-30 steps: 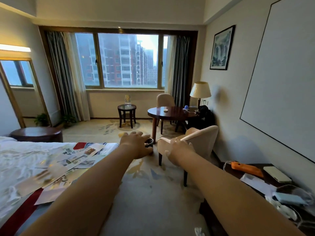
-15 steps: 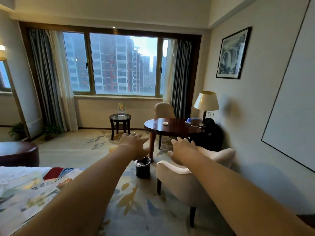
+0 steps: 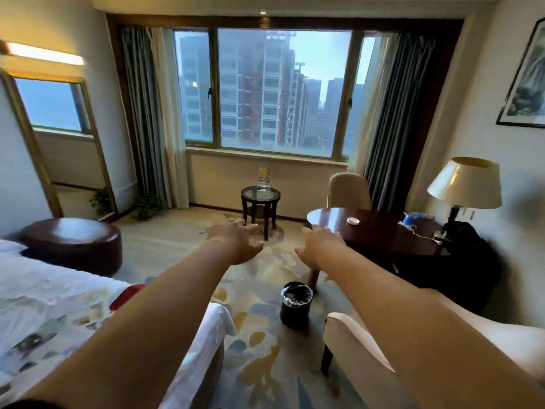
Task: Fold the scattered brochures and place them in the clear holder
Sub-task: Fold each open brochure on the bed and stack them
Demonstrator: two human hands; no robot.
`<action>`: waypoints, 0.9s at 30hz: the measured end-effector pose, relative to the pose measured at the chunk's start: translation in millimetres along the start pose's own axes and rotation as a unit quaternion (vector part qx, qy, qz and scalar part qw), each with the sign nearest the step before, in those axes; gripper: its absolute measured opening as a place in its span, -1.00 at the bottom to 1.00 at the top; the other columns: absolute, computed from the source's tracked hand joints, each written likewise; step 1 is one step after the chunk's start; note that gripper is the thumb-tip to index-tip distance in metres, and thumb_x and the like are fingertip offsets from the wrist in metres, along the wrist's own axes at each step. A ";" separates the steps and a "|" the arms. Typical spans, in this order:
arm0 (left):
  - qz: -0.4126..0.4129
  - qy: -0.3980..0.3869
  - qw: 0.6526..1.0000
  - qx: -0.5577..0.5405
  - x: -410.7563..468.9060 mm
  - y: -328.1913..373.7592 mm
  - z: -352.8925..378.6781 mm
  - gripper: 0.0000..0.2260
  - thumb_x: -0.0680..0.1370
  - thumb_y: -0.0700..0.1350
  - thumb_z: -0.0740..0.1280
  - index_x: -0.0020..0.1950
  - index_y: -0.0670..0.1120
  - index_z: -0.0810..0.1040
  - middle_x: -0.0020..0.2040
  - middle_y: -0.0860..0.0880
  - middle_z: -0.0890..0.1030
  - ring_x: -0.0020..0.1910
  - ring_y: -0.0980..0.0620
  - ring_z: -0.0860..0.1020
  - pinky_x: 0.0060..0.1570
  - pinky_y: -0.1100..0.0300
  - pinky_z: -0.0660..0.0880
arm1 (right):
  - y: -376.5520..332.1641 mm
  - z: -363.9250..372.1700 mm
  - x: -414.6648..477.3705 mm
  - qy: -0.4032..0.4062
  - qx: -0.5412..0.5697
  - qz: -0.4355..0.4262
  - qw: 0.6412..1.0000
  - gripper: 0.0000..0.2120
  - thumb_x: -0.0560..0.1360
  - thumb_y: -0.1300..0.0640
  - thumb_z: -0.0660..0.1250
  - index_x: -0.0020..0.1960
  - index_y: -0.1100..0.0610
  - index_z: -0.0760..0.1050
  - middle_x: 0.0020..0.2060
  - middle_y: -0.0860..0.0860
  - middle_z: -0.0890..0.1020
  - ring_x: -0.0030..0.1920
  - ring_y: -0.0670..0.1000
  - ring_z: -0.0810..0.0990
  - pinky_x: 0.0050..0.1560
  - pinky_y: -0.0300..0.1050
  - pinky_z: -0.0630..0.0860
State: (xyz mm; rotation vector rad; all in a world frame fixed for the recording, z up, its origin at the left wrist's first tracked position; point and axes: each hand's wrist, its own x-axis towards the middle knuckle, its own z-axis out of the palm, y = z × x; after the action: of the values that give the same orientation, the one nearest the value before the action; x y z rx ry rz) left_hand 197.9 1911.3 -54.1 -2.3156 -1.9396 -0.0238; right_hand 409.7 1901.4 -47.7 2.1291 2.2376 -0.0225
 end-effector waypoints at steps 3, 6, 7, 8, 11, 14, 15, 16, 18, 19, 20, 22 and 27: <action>-0.078 -0.016 0.997 -0.007 44.8 -64.6 28.1 -0.37 0.59 0.38 0.05 0.63 0.20 0.16 0.64 0.05 0.20 0.57 -0.07 0.26 0.41 -0.05 0.30 | -46.2 -3.7 100.2 -0.001 -0.033 -0.078 0.996 -0.41 0.67 -0.13 0.15 0.64 0.06 0.17 0.61 0.10 0.22 0.59 0.24 0.21 0.55 0.28 0.19; -0.151 -0.009 0.989 -0.004 67.7 -145.1 43.1 -0.37 0.60 0.36 0.08 0.64 0.18 0.13 0.67 0.01 0.09 0.60 -0.11 0.19 0.45 -0.12 0.27 | -121.5 -10.8 188.9 -0.014 -0.026 -0.161 0.987 -0.43 0.68 -0.14 0.13 0.62 0.09 0.22 0.60 0.14 0.25 0.58 0.27 0.22 0.56 0.33 0.17; -0.178 -0.006 0.984 -0.002 68.0 -173.8 45.9 -0.37 0.60 0.36 0.08 0.64 0.18 0.14 0.67 0.00 0.09 0.61 -0.12 0.18 0.46 -0.14 0.26 | -153.9 -12.1 212.2 -0.008 -0.021 -0.197 0.980 -0.46 0.68 -0.16 0.14 0.57 0.09 0.28 0.55 0.15 0.31 0.53 0.27 0.28 0.52 0.32 0.24; -0.211 -0.005 0.977 -0.001 64.6 -201.5 48.2 -0.37 0.60 0.36 0.09 0.64 0.17 0.15 0.67 -0.01 0.10 0.60 -0.12 0.18 0.45 -0.15 0.27 | -188.6 -12.3 230.8 -0.001 -0.016 -0.233 0.972 -0.47 0.67 -0.17 0.14 0.54 0.09 0.32 0.52 0.14 0.35 0.50 0.26 0.33 0.48 0.29 0.30; -0.322 -0.030 0.946 0.003 28.9 -279.8 60.0 -0.36 0.59 0.37 0.08 0.63 0.19 0.13 0.67 -0.02 0.11 0.60 -0.13 0.17 0.43 -0.19 0.26 | -301.3 -2.8 254.4 0.000 0.029 -0.343 0.939 -0.43 0.65 -0.18 0.22 0.58 0.05 0.30 0.52 0.12 0.38 0.46 0.22 0.40 0.43 0.21 0.39; -0.430 -0.073 0.900 0.026 -32.4 -351.5 75.7 -0.35 0.58 0.40 0.03 0.64 0.23 0.07 0.68 0.00 0.06 0.61 -0.14 0.14 0.47 -0.20 0.19 | -410.1 11.3 247.3 0.013 0.044 -0.455 0.890 -0.42 0.62 -0.18 0.27 0.56 0.03 0.32 0.51 0.12 0.41 0.45 0.22 0.44 0.43 0.21 0.43; -0.461 -0.083 0.883 0.022 -53.4 -373.2 79.0 -0.34 0.57 0.41 0.02 0.64 0.24 0.06 0.68 0.01 0.05 0.62 -0.14 0.13 0.48 -0.20 0.17 | -443.0 14.6 242.7 0.019 0.037 -0.490 0.871 -0.42 0.62 -0.19 0.26 0.56 0.03 0.31 0.53 0.12 0.40 0.47 0.22 0.42 0.44 0.23 0.41; -0.488 -0.092 0.868 0.018 -72.7 -393.8 81.3 -0.34 0.57 0.41 0.01 0.64 0.24 0.04 0.68 0.01 0.04 0.62 -0.14 0.12 0.48 -0.20 0.15 | -473.2 17.3 238.0 0.024 0.029 -0.520 0.853 -0.41 0.62 -0.21 0.24 0.58 0.01 0.29 0.54 0.11 0.37 0.49 0.23 0.39 0.47 0.25 0.37; -0.530 -0.105 0.841 0.017 -102.9 -431.0 85.3 -0.33 0.57 0.43 0.00 0.64 0.24 0.01 0.68 0.02 0.04 0.61 -0.14 0.12 0.48 -0.19 0.14 | -525.7 22.9 229.1 0.030 0.014 -0.565 0.825 -0.41 0.64 -0.24 0.19 0.59 -0.01 0.26 0.57 0.10 0.34 0.53 0.24 0.35 0.49 0.27 0.30; -0.545 -0.110 0.831 0.017 -115.1 -447.6 87.8 -0.33 0.57 0.43 -0.01 0.64 0.24 0.00 0.68 0.02 0.04 0.61 -0.14 0.12 0.48 -0.19 0.14 | -549.3 26.4 224.3 0.031 0.006 -0.584 0.811 -0.41 0.65 -0.24 0.17 0.60 -0.01 0.25 0.57 0.10 0.32 0.53 0.25 0.33 0.50 0.29 0.28; -0.558 -0.115 0.821 0.015 -125.6 -462.8 91.6 -0.33 0.57 0.43 -0.02 0.64 0.24 -0.01 0.68 0.02 0.04 0.61 -0.14 0.12 0.48 -0.19 0.15 | -571.3 30.7 219.4 0.028 -0.004 -0.600 0.799 -0.41 0.66 -0.23 0.16 0.60 0.00 0.24 0.58 0.10 0.31 0.55 0.25 0.31 0.52 0.30 0.25; -0.576 -0.124 0.808 0.008 -142.9 -490.2 102.8 -0.32 0.57 0.44 -0.03 0.65 0.24 -0.03 0.68 0.02 0.02 0.62 -0.14 0.10 0.48 -0.19 0.15 | -612.1 40.9 209.9 0.023 -0.021 -0.627 0.779 -0.41 0.67 -0.20 0.15 0.62 0.03 0.20 0.59 0.10 0.27 0.57 0.24 0.26 0.55 0.30 0.20; -0.593 -0.147 0.792 -0.007 -169.4 -539.3 136.9 -0.32 0.58 0.42 -0.03 0.65 0.23 -0.05 0.68 0.02 0.01 0.63 -0.11 0.04 0.49 -0.19 0.13 | -691.6 65.5 191.6 0.003 -0.030 -0.665 0.746 -0.39 0.68 -0.18 0.16 0.64 0.05 0.15 0.63 0.10 0.18 0.61 0.22 0.16 0.58 0.25 0.13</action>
State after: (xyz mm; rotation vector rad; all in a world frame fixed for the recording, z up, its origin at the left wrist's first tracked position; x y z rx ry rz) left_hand -370.8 1851.6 -160.8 -0.7405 -3.1620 0.2160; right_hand -288.3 2054.7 -140.2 0.0973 3.0740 0.0034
